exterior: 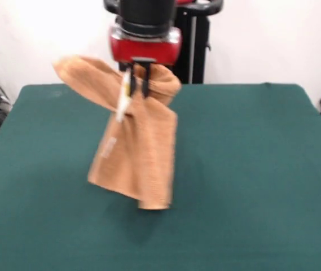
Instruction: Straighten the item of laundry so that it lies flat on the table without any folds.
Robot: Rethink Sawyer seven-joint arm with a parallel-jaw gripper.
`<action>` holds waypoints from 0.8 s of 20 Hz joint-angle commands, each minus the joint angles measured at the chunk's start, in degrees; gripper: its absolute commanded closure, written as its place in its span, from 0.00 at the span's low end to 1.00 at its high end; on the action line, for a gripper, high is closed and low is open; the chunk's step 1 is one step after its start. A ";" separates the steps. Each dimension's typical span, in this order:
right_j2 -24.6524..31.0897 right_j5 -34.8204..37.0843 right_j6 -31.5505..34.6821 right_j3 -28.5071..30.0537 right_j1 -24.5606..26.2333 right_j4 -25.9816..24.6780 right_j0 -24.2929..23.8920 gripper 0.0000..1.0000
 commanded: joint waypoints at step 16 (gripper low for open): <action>-18.08 -14.79 16.49 0.79 10.62 -7.64 10.36 1.00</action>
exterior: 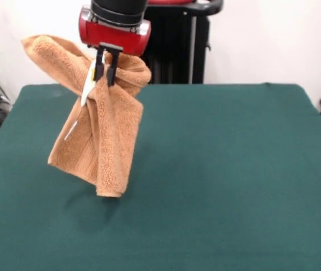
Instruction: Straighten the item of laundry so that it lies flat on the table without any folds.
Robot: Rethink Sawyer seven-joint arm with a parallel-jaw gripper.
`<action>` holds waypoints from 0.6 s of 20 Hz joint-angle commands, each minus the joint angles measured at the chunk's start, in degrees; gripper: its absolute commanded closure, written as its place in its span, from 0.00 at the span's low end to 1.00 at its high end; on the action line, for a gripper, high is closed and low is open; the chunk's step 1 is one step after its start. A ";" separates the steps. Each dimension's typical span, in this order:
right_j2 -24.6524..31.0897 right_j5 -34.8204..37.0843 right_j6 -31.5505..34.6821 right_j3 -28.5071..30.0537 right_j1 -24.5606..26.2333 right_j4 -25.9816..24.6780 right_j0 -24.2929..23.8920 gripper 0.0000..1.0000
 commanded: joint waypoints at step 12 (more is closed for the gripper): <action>-22.94 -33.92 25.95 -3.72 32.66 -6.07 15.44 1.00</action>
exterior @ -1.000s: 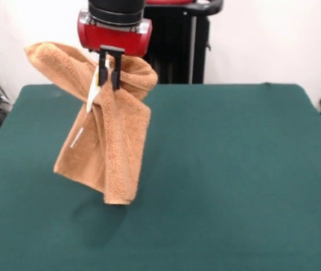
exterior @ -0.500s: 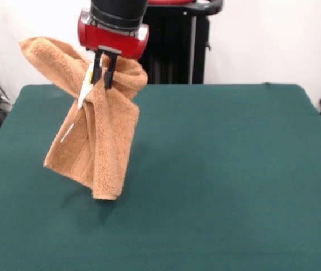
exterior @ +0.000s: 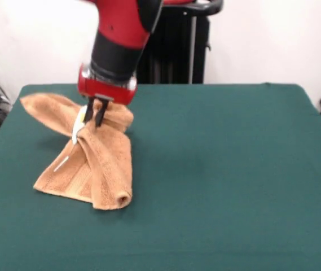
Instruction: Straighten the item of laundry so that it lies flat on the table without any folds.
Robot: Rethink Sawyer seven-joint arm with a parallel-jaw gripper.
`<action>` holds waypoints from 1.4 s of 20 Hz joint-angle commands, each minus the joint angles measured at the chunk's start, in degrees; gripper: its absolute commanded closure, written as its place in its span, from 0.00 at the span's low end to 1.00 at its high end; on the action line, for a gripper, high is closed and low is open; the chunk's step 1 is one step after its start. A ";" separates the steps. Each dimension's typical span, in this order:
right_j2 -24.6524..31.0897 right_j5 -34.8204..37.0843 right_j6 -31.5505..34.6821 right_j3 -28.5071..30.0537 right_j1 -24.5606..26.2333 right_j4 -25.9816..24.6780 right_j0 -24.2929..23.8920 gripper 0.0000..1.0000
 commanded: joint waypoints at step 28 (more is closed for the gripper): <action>39.88 -3.31 -11.39 6.36 21.92 3.20 -28.51 1.00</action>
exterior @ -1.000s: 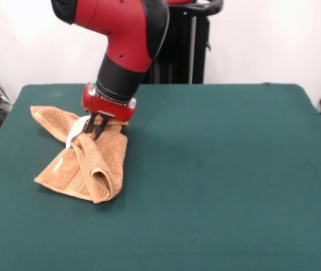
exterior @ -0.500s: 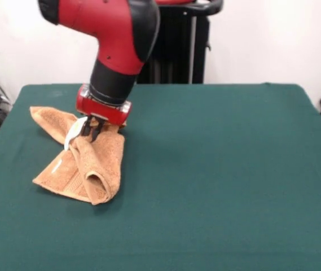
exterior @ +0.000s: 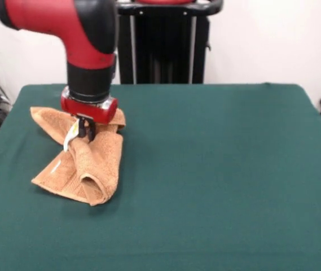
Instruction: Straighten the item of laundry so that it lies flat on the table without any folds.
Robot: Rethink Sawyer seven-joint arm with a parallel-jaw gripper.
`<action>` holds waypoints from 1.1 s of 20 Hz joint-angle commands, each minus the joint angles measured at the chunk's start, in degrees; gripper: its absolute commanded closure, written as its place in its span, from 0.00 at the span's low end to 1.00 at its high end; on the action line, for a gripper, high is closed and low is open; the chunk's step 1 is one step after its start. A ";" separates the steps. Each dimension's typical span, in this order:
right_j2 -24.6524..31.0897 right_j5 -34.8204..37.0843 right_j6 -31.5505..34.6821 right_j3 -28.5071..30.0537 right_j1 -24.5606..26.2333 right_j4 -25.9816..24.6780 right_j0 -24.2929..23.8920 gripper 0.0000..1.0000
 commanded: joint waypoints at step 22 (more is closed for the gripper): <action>45.82 6.29 -48.68 4.03 40.15 -7.90 -31.25 1.00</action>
